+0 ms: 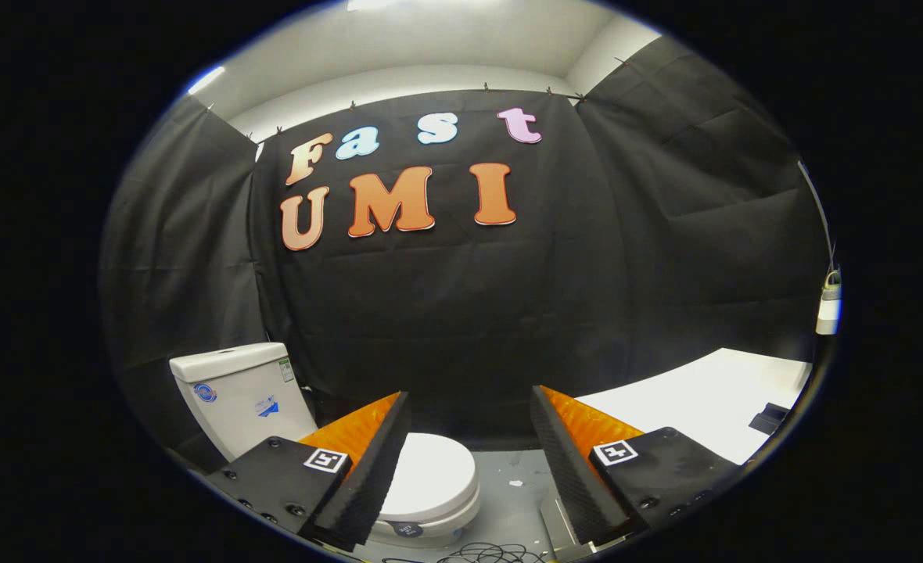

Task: Open the toilet lid.

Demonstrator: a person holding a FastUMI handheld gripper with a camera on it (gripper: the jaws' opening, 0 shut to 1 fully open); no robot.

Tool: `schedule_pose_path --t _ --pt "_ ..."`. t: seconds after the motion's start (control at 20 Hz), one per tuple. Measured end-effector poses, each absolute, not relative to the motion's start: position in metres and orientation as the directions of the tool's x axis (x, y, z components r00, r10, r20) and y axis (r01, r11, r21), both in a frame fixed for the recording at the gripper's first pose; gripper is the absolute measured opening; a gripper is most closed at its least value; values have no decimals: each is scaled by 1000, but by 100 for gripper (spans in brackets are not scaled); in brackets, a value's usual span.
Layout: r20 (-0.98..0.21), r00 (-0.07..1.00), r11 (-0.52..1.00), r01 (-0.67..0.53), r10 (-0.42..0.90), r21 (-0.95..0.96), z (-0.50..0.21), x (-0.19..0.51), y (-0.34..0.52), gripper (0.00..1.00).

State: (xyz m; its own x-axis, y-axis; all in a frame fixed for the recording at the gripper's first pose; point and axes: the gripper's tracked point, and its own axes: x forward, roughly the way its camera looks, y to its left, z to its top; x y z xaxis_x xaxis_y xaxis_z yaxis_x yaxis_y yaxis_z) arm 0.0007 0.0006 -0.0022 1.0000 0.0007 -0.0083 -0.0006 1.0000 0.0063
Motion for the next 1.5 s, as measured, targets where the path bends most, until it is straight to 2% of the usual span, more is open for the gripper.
schedule_pose_path --t 0.85,1.05,1.3,1.5 --pt "-17 1000 1000 -3 3 26 -5 2 0 98" --pt "-26 998 995 -51 53 91 -4 -1 17 98" --pt "-17 1000 984 12 -9 178 3 7 8 98" --pt "-58 998 969 -4 19 247 -12 21 34 98"
